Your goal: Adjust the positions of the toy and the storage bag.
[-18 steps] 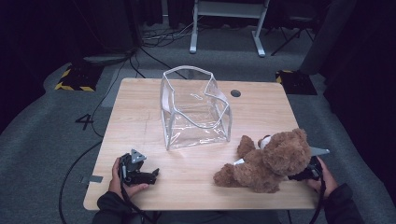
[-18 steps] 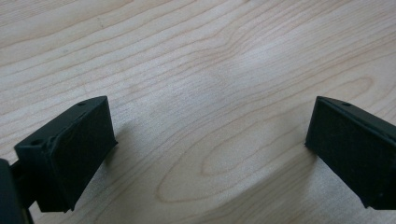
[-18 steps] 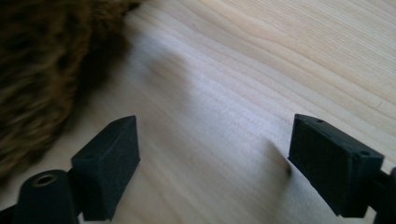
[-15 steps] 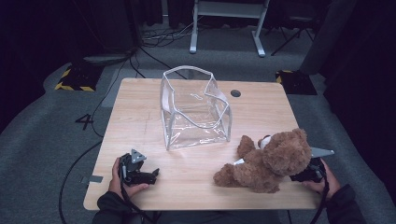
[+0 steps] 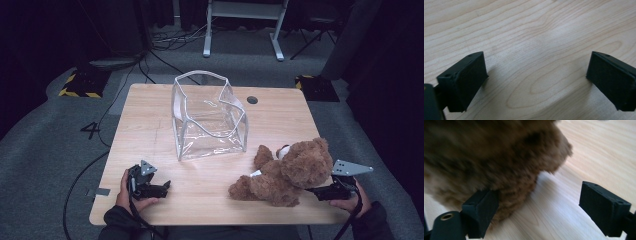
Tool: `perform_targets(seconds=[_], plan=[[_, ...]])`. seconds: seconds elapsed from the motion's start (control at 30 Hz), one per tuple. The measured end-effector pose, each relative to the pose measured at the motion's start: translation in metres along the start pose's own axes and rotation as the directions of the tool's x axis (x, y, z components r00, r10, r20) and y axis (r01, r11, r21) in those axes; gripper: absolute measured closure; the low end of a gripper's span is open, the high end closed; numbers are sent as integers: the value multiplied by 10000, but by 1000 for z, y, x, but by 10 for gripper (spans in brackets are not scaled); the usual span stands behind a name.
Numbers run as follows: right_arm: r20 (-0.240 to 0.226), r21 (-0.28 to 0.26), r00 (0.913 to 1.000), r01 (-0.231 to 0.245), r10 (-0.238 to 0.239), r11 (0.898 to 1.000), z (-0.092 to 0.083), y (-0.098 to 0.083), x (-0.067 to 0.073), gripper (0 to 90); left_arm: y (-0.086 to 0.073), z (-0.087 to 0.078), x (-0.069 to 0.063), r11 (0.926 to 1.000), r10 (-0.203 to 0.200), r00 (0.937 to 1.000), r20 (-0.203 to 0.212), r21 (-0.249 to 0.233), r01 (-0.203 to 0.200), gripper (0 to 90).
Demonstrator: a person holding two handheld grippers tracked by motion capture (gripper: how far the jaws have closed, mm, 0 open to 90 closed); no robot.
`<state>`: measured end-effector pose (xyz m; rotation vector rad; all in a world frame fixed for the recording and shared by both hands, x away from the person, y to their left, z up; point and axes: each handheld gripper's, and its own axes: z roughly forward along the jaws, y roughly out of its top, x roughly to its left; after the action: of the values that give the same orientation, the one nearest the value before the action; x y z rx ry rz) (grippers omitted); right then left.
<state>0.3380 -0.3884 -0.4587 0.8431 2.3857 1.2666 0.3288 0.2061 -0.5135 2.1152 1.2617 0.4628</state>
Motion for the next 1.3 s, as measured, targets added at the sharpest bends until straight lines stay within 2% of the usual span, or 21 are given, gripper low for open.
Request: perform_targets(seconds=[0.07, 0.13, 0.2, 0.37, 0.47, 0.67, 0.73, 0.83, 1.03, 1.1, 1.2, 1.27, 1.3], plan=[[80, -36, 9998, 163, -163, 9999, 1, 4, 3, 159, 0, 1, 0, 10000, -60, 10000, 38, -9, 60, 37], [-272, -186, 9994, 214, -219, 9996, 1, 6, 6, 164, 1, 1, 0, 10000, -82, 10000, 25, -1, 82, 34], [-356, -236, 9985, 400, -408, 9989, -2, 8, 7, 164, 1, 1, 0, 10000, -56, 10000, 43, 1, 56, 34], [-445, -330, 9975, 532, -546, 9980, -10, 9, 10, 164, 1, 1, -1, 10000, -68, 10000, 35, 3, 68, 34], [-634, -428, 9953, 699, -726, 9966, -17, 12, 15, 158, 1, 2, -1, 10000, -97, 10000, 25, 0, 97, 34], [-1024, -860, 9913, 746, -833, 9935, -24, 21, 23, 164, 1, 2, -1, 10000, -82, 10000, 17, 17, 82, 34], [-1224, -962, 9886, 757, -873, 9925, -23, 24, 27, 163, 1, 2, -1, 10000, -85, 10000, 18, 8, 85, 33], [-1241, -1013, 9874, 856, -980, 9912, -20, 29, 32, 152, 2, 2, -1, 10000, -64, 10000, 31, 6, 64, 34], [-1567, -1154, 9835, 729, -906, 9906, -11, 38, 38, 153, 2, 2, -2, 10000, -61, 10000, 76, 3, 61, 35], [-1588, -1090, 9832, 728, -897, 9914, -6, 40, 41, 143, 3, 2, -4, 10000, -41, 9999, 146, -69, 42, 68], [-1602, -1135, 9826, 758, -935, 9906, -2, 43, 45, 126, 5, 1, -7, 9996, 49, 9995, 317, -282, -40, 197], [-1582, -1148, 9829, 761, -939, 9905, 2, 47, 47, 121, 7, 0, -9, 9991, 209, 9990, 399, -371, -194, 154], [-1582, -1148, 9829, 761, -939, 9905, 2, 47, 47, 121, 7, 0, -9, 9991, 209, 9990, 399, -371, -194, 174]])
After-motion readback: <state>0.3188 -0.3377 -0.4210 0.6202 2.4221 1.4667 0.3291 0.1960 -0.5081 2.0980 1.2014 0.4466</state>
